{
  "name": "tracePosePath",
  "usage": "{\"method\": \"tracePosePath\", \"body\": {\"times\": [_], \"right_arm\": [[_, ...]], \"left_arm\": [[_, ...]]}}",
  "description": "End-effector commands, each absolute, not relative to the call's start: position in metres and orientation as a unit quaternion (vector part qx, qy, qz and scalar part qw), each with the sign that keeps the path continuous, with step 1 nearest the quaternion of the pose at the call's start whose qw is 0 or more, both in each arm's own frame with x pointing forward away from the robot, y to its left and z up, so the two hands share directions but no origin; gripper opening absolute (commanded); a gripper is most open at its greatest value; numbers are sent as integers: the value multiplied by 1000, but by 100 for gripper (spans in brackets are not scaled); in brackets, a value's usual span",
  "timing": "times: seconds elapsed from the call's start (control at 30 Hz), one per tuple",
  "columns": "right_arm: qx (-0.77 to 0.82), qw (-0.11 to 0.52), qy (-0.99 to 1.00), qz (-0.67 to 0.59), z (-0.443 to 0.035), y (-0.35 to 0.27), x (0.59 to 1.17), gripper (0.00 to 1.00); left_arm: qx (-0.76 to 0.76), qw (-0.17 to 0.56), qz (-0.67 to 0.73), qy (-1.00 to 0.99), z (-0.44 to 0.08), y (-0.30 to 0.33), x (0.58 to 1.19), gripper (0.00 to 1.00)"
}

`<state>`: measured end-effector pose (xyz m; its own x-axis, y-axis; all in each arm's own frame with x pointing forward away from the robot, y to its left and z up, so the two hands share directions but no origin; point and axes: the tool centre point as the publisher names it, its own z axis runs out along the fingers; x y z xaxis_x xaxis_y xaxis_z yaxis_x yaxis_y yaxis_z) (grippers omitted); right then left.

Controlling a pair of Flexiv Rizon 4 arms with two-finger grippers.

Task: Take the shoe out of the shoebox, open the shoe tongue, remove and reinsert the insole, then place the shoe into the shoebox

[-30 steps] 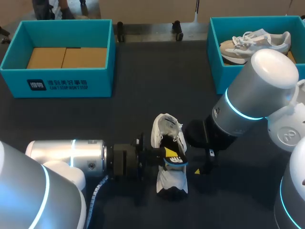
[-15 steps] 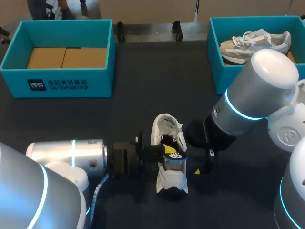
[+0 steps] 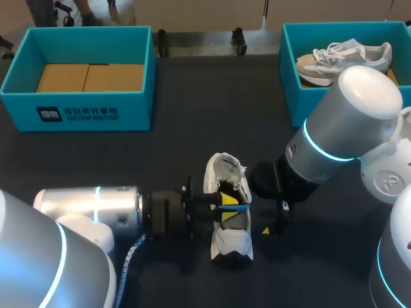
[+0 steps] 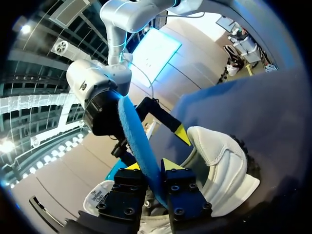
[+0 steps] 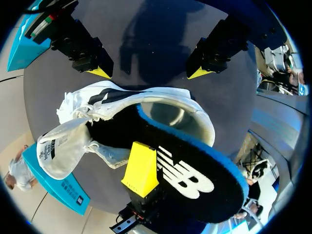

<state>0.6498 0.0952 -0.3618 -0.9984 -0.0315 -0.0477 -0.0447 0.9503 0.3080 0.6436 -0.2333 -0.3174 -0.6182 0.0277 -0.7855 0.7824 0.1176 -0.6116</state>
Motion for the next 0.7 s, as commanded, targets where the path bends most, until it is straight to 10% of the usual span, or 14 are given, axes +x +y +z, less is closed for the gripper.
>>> {"method": "tracePosePath", "body": {"times": [0.03,0.7], "right_arm": [[-19,23,987,156,-363,96,649,100],[-19,23,987,156,-363,96,649,100]], "left_arm": [[299,315,-596,675,-312,-228,640,22],[294,281,-621,670,-303,-232,627,22]]}}
